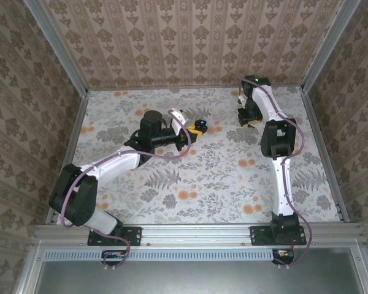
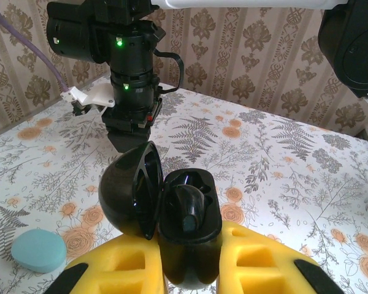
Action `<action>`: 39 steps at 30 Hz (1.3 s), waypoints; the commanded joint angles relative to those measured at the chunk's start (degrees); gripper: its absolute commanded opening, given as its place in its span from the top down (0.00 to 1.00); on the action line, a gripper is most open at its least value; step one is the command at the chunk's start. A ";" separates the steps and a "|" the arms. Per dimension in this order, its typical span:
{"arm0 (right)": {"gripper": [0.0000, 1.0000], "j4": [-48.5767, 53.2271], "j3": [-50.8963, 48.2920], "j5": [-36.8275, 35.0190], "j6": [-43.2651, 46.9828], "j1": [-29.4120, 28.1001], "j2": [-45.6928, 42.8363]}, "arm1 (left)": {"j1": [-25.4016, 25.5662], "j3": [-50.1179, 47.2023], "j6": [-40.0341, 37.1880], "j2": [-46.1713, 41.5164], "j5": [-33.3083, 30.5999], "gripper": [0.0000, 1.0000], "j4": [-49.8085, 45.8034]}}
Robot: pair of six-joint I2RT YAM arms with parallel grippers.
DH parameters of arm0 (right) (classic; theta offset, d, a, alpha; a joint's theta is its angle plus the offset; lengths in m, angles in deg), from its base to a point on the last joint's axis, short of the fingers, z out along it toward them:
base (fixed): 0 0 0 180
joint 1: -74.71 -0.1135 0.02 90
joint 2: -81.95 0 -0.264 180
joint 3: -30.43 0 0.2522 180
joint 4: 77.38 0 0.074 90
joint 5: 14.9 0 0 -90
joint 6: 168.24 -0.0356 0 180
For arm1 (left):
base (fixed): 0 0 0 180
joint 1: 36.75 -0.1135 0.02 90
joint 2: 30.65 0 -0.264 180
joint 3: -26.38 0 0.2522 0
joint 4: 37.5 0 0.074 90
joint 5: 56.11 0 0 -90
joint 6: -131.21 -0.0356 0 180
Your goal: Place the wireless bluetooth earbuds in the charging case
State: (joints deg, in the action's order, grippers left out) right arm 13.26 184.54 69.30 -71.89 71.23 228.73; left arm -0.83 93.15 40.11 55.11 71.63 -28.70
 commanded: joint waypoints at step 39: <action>0.69 -17.57 -19.14 3.09 -45.39 1.46 -7.91 | -4.54 -7.26 -4.45 -11.92 2.95 1.00 -1.05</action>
State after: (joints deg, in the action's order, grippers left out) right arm -5.38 166.36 70.00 -117.46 72.76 221.94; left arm -4.98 86.59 36.87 44.70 72.72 -29.75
